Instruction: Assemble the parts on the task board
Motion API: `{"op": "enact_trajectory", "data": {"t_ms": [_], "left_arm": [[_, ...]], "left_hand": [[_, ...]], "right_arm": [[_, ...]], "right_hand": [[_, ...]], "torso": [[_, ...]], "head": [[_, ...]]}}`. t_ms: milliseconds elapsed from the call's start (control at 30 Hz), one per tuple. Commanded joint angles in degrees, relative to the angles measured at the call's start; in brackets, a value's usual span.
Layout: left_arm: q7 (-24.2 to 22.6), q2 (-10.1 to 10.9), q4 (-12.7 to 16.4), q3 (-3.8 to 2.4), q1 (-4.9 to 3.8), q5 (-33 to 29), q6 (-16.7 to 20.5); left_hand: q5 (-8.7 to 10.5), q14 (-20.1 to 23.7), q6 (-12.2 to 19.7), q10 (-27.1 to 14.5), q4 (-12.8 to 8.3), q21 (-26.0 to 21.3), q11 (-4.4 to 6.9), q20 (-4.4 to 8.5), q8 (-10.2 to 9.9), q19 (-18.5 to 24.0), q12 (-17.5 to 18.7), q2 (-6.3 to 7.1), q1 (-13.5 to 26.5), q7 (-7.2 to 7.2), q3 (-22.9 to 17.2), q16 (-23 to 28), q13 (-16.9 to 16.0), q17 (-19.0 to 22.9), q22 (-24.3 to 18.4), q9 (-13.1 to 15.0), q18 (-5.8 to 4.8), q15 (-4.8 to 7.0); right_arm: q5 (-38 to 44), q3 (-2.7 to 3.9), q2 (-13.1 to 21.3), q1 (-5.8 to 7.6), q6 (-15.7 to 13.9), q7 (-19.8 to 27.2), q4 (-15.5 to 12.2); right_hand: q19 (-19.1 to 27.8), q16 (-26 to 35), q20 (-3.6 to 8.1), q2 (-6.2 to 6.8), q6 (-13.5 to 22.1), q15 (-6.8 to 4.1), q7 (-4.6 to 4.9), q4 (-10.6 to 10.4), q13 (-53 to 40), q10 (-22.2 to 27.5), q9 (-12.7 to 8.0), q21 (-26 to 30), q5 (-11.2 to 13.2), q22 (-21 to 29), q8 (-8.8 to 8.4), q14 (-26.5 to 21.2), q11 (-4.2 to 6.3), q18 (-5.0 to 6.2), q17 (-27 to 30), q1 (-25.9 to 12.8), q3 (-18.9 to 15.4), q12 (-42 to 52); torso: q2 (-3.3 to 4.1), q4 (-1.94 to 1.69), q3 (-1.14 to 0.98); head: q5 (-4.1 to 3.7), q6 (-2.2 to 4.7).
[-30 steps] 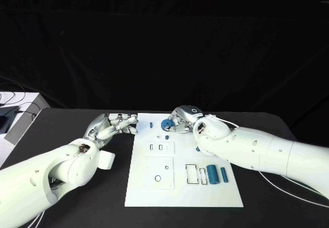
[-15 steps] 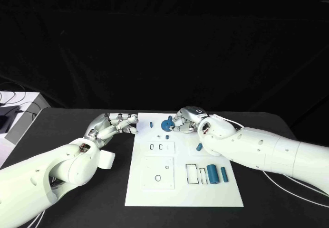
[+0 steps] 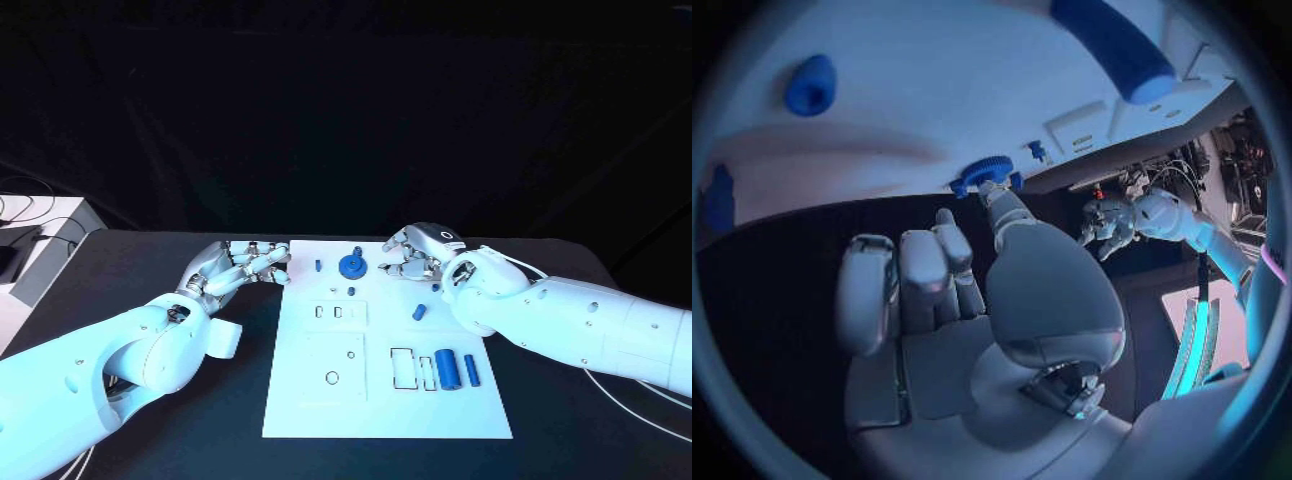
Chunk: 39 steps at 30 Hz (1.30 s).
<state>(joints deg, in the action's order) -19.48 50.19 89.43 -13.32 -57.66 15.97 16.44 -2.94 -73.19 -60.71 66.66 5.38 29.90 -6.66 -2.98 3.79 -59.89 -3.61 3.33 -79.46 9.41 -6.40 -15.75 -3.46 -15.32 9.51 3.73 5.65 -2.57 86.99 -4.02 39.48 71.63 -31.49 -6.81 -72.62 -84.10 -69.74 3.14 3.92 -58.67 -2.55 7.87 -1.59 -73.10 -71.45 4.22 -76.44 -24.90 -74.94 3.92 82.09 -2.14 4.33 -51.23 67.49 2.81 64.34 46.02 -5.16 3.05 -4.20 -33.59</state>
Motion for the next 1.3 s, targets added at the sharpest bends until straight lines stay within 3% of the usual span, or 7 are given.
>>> {"op": "enact_trajectory", "data": {"t_ms": [33,200,467,633,700,867,1300], "left_arm": [[-0.74,-0.12,0.04,-0.05,0.00,0.16,-0.65],[-0.90,-0.10,0.04,-0.04,0.00,0.21,-0.76],[-0.96,-0.20,-0.13,-0.04,0.02,0.40,-0.91],[-1.14,-0.35,-0.32,-0.04,0.22,0.44,-1.16],[-1.25,-0.41,-0.41,-0.04,0.32,0.45,-1.29],[-1.34,-0.53,-0.60,-0.04,0.59,0.50,-1.50],[-1.29,-0.25,-0.81,-0.04,0.94,0.78,-1.40]], "left_hand": [[0.11,0.12,0.50,-0.39,-0.03,0.20,0.14,-0.26,-0.17,0.28,0.21,-0.18,-0.16,-0.08,0.31,0.21,0.05,0.10,-0.09,-0.06,-0.23,-0.34],[0.11,0.11,0.46,-0.33,-0.06,0.20,0.17,-0.27,-0.17,0.29,0.21,-0.09,-0.16,-0.13,0.38,0.21,0.05,0.10,-0.11,-0.06,-0.23,-0.33],[0.11,0.16,0.39,-0.24,-0.14,0.18,0.18,-0.28,-0.16,0.33,0.21,0.08,-0.15,-0.16,0.52,0.24,0.05,0.12,-0.15,-0.06,-0.25,-0.35],[0.11,0.18,0.35,-0.21,-0.15,0.17,0.19,-0.28,-0.17,0.34,0.21,0.13,-0.06,-0.17,0.66,0.24,0.05,0.12,-0.19,-0.06,-0.27,-0.35],[0.13,0.19,0.34,-0.21,0.23,0.12,0.15,-0.35,-0.15,0.38,0.20,0.62,0.80,-0.18,1.27,0.25,0.04,0.13,-0.23,-0.05,-0.32,-0.45],[0.12,0.15,0.34,-0.24,0.27,-0.13,0.16,-0.42,-0.16,0.24,0.20,0.49,0.90,-0.22,2.48,0.27,0.03,0.16,-0.46,-0.05,-0.29,-0.46],[0.11,0.12,0.35,-0.23,0.19,-0.35,0.16,-0.43,-0.16,0.04,0.19,0.09,0.58,-0.21,3.19,0.27,0.03,0.19,-0.74,-0.05,-0.28,-0.45]], "right_arm": [[-8.67,0.25,2.26,0.29,-3.46,8.91,-1.08],[-20.24,0.47,6.34,1.13,2.89,17.24,0.55],[-27.77,0.54,10.21,1.50,8.19,23.05,6.34],[-29.15,0.56,11.16,1.50,9.27,23.96,8.90],[-29.07,0.57,11.18,1.43,9.52,24.05,9.72],[-28.13,0.56,10.99,0.90,10.56,24.04,11.13],[-28.46,0.57,10.49,-0.11,12.81,23.96,12.00]], "right_hand": [[-4.81,0.30,-0.05,0.09,-0.03,0.17,0.51,1.47,0.27,0.75,-0.06,0.21,3.50,-11.30,-0.17,-0.15,0.01,-0.54,0.04,1.93,0.10,-0.63],[-4.71,0.19,-0.19,1.35,-0.30,0.34,0.66,5.25,1.01,1.70,-0.05,-0.27,10.61,-11.50,-0.16,-0.21,-0.26,-0.82,-0.94,7.80,0.07,-1.54],[-4.64,0.69,0.23,3.13,0.38,-0.01,0.15,5.71,1.56,1.90,-0.12,-0.56,10.63,-11.57,-0.27,-0.11,0.04,-1.10,-2.06,10.77,-0.95,-1.66],[-4.62,0.83,0.10,2.95,0.89,0.30,0.87,6.13,1.73,2.11,-0.16,-0.56,8.49,-11.56,-0.28,-0.06,-0.27,-1.09,-2.41,11.53,-0.75,-1.82],[-4.64,0.88,-0.07,2.71,0.97,0.43,1.03,6.30,1.68,2.08,-0.16,-0.64,8.47,-11.58,-0.26,-0.02,-0.38,-1.02,-2.61,11.45,-0.78,-1.66],[-4.64,0.82,-0.25,2.66,1.20,0.48,1.11,6.38,1.70,2.16,-0.17,-0.62,8.60,-11.57,-0.31,0.04,-0.44,-0.91,-3.03,11.24,-0.94,-1.59],[-4.66,0.90,-0.35,2.31,0.52,0.48,0.93,6.01,1.54,1.98,-0.05,-0.73,7.94,-11.60,-0.17,0.07,-0.38,-0.87,-3.34,10.80,-1.52,-1.19]], "torso": [[-0.03,0.21,-0.06],[-0.07,0.58,-0.28],[-0.10,0.95,-0.88],[-0.09,1.09,-1.19],[-0.11,1.10,-1.11],[-0.09,1.05,-1.34],[-0.12,1.19,-1.02]], "head": [[-0.10,0.29],[-0.53,0.70],[-0.80,0.88],[-0.88,1.04],[-0.94,1.15],[-1.09,0.81],[-1.30,0.34]]}}
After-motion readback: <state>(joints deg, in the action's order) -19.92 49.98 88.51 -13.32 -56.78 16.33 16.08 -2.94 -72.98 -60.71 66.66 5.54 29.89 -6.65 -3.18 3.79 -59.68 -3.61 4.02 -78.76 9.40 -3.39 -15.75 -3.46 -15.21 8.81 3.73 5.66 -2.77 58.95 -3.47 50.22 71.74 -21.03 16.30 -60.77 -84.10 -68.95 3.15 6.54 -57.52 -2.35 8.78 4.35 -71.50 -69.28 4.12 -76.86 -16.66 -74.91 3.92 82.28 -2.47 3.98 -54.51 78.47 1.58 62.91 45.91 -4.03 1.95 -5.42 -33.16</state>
